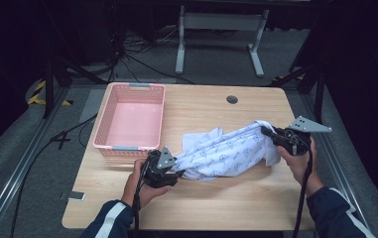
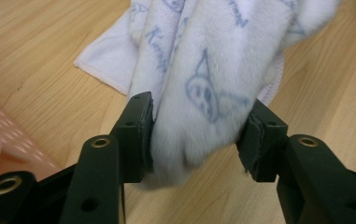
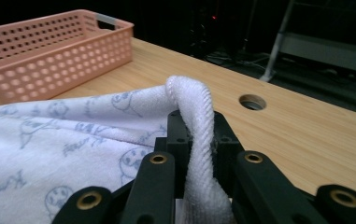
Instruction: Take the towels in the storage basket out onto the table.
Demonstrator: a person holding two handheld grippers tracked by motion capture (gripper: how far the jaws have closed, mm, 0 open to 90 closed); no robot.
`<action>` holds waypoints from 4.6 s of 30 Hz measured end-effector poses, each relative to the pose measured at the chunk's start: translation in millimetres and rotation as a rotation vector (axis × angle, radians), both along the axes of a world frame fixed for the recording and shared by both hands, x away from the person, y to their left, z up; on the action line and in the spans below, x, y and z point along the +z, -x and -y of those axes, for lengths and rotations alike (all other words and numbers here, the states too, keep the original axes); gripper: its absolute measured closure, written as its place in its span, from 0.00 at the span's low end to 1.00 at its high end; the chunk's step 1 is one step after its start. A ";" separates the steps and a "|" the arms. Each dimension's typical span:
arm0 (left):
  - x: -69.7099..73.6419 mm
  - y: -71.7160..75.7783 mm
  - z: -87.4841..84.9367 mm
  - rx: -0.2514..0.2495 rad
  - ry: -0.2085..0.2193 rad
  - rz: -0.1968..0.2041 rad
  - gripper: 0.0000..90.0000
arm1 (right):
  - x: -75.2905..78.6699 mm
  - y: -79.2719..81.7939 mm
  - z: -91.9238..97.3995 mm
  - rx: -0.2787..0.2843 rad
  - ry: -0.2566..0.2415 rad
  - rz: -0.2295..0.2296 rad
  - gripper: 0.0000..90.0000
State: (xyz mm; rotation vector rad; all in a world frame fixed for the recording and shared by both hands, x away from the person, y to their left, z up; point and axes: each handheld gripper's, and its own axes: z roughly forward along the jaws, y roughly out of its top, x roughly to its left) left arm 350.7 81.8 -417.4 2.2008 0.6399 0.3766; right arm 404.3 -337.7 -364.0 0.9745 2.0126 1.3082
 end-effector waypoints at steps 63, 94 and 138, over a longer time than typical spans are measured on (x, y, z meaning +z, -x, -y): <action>-27.2 -56.7 60.3 0.058 0.036 -0.050 0.49 | -73.7 -15.4 2.6 0.140 0.383 -0.291 0.88; -24.4 -64.4 62.2 0.052 -0.052 -0.086 0.99 | -34.8 -12.1 68.6 -0.176 0.239 -0.099 0.95; -39.5 13.4 14.0 -0.137 -0.061 -0.109 0.51 | -47.8 49.1 -42.1 0.331 0.319 -0.139 0.54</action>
